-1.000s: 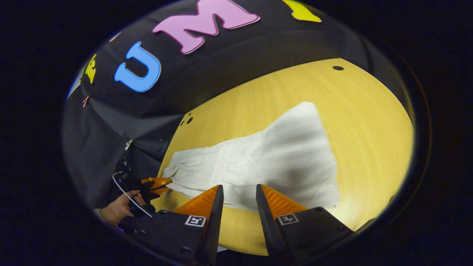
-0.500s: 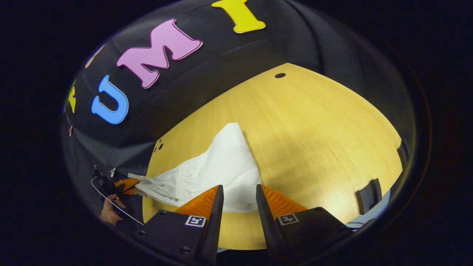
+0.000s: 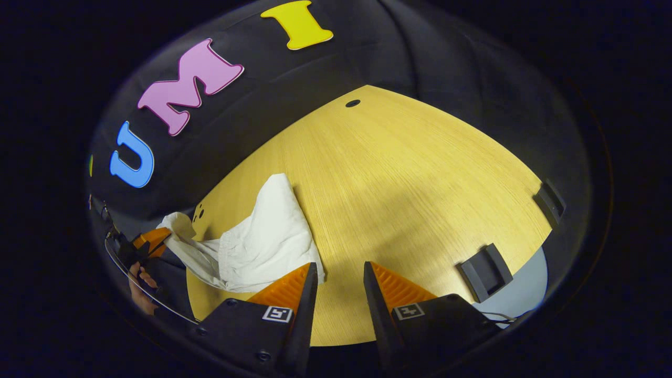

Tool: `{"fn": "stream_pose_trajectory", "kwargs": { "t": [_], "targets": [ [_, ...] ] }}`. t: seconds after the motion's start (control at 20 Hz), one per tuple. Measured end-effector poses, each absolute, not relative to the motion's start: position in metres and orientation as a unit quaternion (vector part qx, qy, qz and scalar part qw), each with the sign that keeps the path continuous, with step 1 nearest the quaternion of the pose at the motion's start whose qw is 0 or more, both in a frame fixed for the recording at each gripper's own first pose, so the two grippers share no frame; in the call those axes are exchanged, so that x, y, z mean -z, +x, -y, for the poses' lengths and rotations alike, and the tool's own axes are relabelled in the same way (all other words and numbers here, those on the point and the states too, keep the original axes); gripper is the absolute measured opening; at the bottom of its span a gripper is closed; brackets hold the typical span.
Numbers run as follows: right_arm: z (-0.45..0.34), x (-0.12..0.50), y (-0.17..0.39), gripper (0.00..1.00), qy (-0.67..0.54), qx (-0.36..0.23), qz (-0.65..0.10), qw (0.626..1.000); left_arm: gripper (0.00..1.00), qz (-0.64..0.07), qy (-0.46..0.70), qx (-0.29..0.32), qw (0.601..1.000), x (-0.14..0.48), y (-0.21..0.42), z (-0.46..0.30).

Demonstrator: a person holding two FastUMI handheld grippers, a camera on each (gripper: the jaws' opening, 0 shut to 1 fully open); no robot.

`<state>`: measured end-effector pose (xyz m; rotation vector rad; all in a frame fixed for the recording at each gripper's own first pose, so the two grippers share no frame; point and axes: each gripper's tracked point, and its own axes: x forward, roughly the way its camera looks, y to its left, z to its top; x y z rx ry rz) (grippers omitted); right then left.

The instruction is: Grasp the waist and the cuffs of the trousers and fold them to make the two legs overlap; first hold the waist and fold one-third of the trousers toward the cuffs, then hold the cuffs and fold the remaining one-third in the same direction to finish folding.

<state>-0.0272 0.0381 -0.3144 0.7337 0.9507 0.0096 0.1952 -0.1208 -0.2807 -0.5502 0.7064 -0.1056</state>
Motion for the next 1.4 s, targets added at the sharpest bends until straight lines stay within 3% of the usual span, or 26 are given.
{"fn": "stream_pose_trajectory", "kwargs": {
  "t": [0.3, 0.55, 0.85, 0.95, 1.0, 1.05, 1.15, 1.35, 1.4],
  "targets": [
    [-0.001, 0.321, -0.037, 0.55, 0.354, 0.027, -0.442, 0.824, 0.06, -0.369, -0.159, 0.149, 0.904, 0.301, 0.183, 0.217],
    [0.021, 0.337, -0.047, 0.55, 0.358, 0.055, -0.455, 0.813, 0.05, -0.405, -0.002, 0.23, 0.885, 0.352, 0.143, 0.272],
    [0.027, 0.347, -0.041, 0.55, 0.365, 0.064, -0.474, 0.799, 0.06, -0.371, 0.171, 0.291, 0.865, 0.382, 0.11, 0.285],
    [0.022, 0.346, -0.033, 0.55, 0.373, 0.057, -0.471, 0.797, 0.17, -0.367, 0.174, 0.317, 0.857, 0.383, 0.093, 0.294],
    [0.02, 0.345, -0.03, 0.55, 0.373, 0.053, -0.47, 0.798, 0.31, -0.364, 0.172, 0.324, 0.856, 0.381, 0.088, 0.297],
    [0.017, 0.341, -0.025, 0.55, 0.371, 0.043, -0.466, 0.802, 0.52, -0.359, 0.173, 0.321, 0.859, 0.38, 0.087, 0.295],
    [0.003, 0.328, -0.01, 0.55, 0.37, 0.015, -0.452, 0.811, 0.64, -0.362, 0.153, 0.312, 0.865, 0.373, 0.083, 0.297],
    [-0.018, 0.319, -0.006, 0.55, 0.351, -0.012, -0.461, 0.815, 0.7, -0.361, 0.11, 0.293, 0.878, 0.351, 0.087, 0.287],
    [-0.025, 0.318, -0.005, 0.5, 0.345, -0.019, -0.464, 0.815, 0.71, -0.361, 0.096, 0.287, 0.882, 0.345, 0.088, 0.282]
  ]
}}
